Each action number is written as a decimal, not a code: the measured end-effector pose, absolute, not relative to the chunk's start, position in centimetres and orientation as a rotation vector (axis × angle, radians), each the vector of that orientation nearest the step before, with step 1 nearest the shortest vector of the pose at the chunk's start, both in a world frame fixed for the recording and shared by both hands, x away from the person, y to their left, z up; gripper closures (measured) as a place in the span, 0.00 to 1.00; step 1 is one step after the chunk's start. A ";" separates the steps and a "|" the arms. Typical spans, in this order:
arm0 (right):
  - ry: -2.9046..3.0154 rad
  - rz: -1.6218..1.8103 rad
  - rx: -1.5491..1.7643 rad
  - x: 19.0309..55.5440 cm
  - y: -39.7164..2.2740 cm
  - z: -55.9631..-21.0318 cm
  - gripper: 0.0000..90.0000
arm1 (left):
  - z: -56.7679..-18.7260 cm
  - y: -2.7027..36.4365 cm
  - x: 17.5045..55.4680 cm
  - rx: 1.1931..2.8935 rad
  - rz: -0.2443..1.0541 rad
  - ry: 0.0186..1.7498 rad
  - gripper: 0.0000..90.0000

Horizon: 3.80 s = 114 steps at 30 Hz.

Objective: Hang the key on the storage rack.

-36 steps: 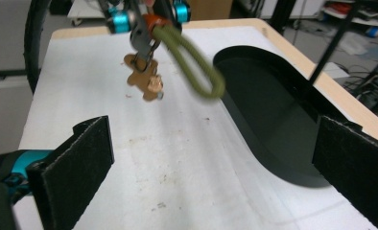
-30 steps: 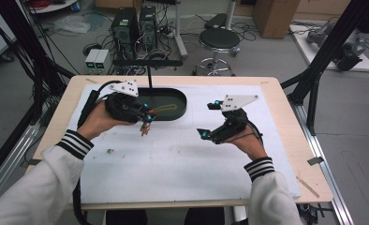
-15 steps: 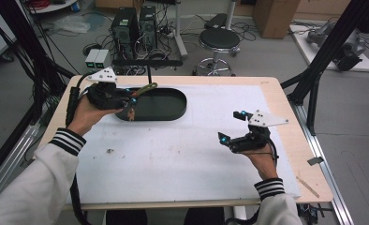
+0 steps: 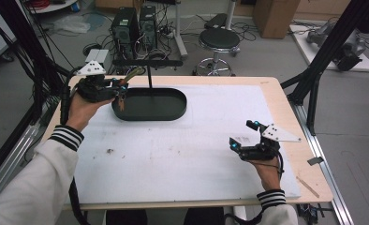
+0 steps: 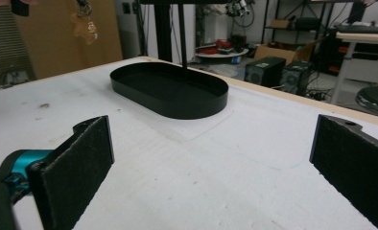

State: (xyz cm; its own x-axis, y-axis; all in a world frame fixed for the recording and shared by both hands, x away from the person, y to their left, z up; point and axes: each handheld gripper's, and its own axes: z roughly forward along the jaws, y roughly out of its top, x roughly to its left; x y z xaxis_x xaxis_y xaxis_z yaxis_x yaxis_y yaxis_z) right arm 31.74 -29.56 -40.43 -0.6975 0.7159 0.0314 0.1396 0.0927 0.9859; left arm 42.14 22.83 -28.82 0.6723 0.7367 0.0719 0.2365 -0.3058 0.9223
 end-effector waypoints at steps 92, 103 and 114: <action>1.696 1.652 0.853 29.9 -31.0 -45.3 0.00 | -36.5 26.6 48.9 1.745 0.468 1.103 0.24; 1.693 1.641 0.860 29.8 -30.9 -45.3 0.00 | -35.8 28.5 39.1 1.649 0.528 0.770 0.02; 1.693 1.644 0.858 29.8 -30.8 -45.3 0.00 | -40.3 30.9 31.7 1.569 0.579 0.767 0.02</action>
